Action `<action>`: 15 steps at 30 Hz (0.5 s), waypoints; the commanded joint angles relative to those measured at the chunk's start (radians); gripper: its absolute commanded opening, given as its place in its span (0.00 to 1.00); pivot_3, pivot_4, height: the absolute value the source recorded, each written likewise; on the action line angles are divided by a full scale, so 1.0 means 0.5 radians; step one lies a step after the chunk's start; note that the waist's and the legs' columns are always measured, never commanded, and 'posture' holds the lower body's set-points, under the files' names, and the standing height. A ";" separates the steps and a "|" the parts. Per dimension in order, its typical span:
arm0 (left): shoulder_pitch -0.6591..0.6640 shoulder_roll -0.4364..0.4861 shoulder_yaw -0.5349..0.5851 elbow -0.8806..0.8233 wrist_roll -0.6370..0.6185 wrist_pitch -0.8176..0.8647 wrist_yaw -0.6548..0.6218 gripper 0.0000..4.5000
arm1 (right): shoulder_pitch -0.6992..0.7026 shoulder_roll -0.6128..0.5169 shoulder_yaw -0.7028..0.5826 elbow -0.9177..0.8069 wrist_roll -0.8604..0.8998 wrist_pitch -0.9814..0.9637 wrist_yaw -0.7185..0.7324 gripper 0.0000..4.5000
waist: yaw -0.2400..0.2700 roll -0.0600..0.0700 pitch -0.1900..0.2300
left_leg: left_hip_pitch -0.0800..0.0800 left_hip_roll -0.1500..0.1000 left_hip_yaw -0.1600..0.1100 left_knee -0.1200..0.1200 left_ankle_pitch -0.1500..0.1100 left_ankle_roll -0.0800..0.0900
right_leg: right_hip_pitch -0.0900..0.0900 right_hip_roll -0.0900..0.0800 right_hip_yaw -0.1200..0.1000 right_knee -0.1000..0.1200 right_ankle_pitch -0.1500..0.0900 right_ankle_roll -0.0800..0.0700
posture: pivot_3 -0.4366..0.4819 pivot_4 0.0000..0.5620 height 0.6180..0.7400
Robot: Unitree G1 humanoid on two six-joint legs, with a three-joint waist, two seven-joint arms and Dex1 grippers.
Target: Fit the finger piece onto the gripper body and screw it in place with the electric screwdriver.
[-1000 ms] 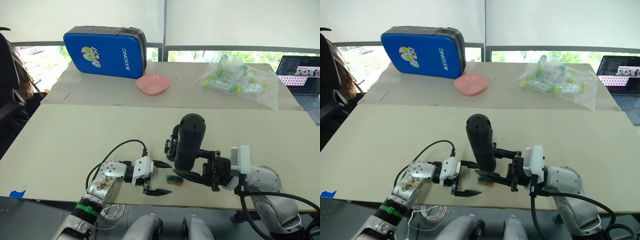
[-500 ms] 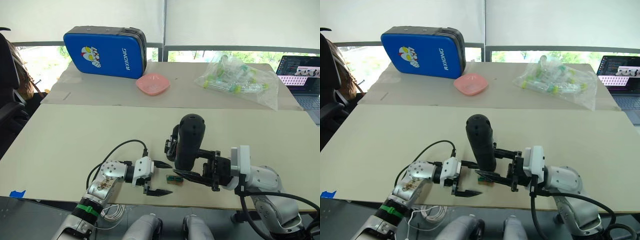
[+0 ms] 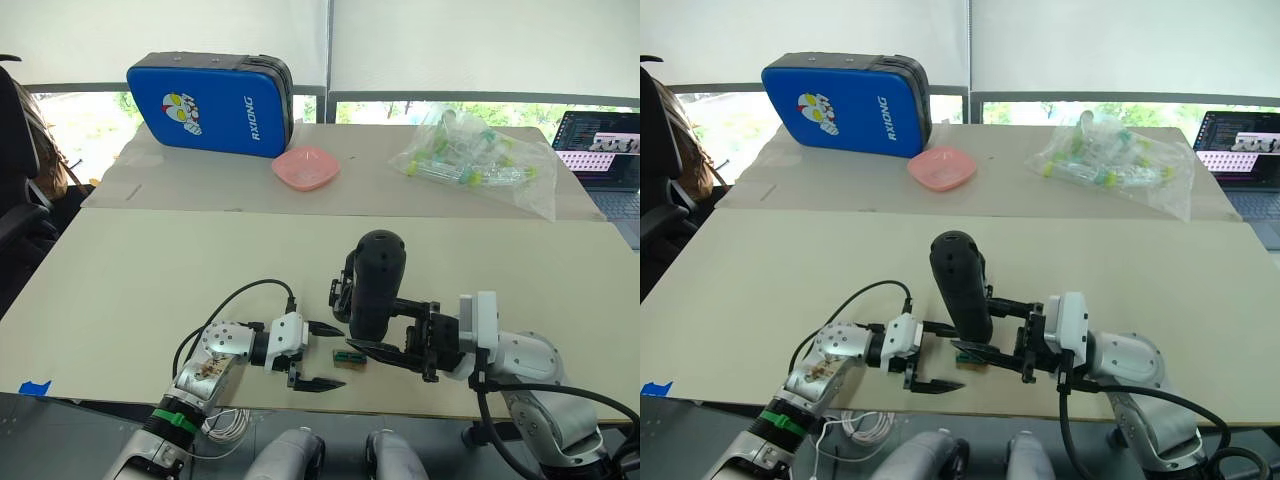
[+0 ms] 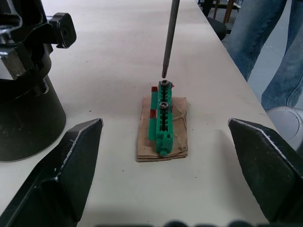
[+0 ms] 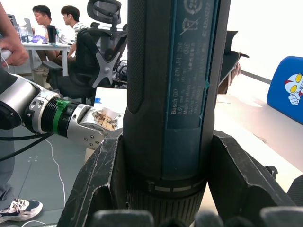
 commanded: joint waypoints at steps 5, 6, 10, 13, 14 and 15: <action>0.062 -0.014 -0.107 0.020 0.049 0.043 0.003 1.00 | 0.004 0.000 -0.024 -0.059 0.015 -0.044 -0.004 0.43 | -0.001 0.000 0.000 | 0.000 0.000 0.000 0.000 0.000 0.000 | 0.000 0.000 0.000 0.000 0.000 0.000 | 0.48 0.27 1.00; 0.064 -0.013 -0.107 0.019 0.049 0.045 0.004 1.00 | 0.007 -0.002 -0.023 -0.058 0.013 -0.043 -0.003 0.43 | -0.001 0.000 0.000 | 0.000 0.000 0.000 0.000 0.000 0.000 | 0.000 0.000 0.000 0.000 0.000 0.000 | 0.48 0.27 1.00; 0.065 -0.011 -0.109 0.018 0.048 0.047 0.005 1.00 | 0.012 -0.001 -0.023 -0.055 0.006 -0.046 -0.001 0.43 | -0.001 0.000 0.000 | 0.000 0.000 0.000 0.000 0.000 0.001 | 0.000 0.000 0.000 0.000 0.000 0.000 | 0.48 0.27 1.00; 0.066 -0.009 -0.111 0.016 0.047 0.047 0.006 1.00 | 0.014 0.004 -0.021 -0.054 -0.002 -0.045 0.000 0.43 | -0.001 0.000 0.000 | 0.000 0.000 0.000 0.000 0.000 0.000 | 0.000 0.000 0.000 0.000 -0.001 0.001 | 0.48 0.27 1.00; 0.067 -0.009 -0.112 0.015 0.047 0.048 0.006 1.00 | 0.014 0.005 -0.021 -0.053 -0.004 -0.045 0.000 0.43 | -0.001 0.000 0.000 | 0.000 0.000 0.000 0.000 0.000 0.001 | 0.000 0.000 0.000 0.000 -0.001 0.001 | 0.48 0.27 1.00; 0.067 -0.009 -0.112 0.016 0.047 0.048 0.006 1.00 | 0.013 0.006 -0.020 -0.050 -0.007 -0.046 0.001 0.43 | -0.001 0.000 0.000 | 0.000 0.000 0.000 0.000 0.000 0.000 | 0.000 0.000 0.000 0.000 -0.001 0.001 | 0.48 0.27 1.00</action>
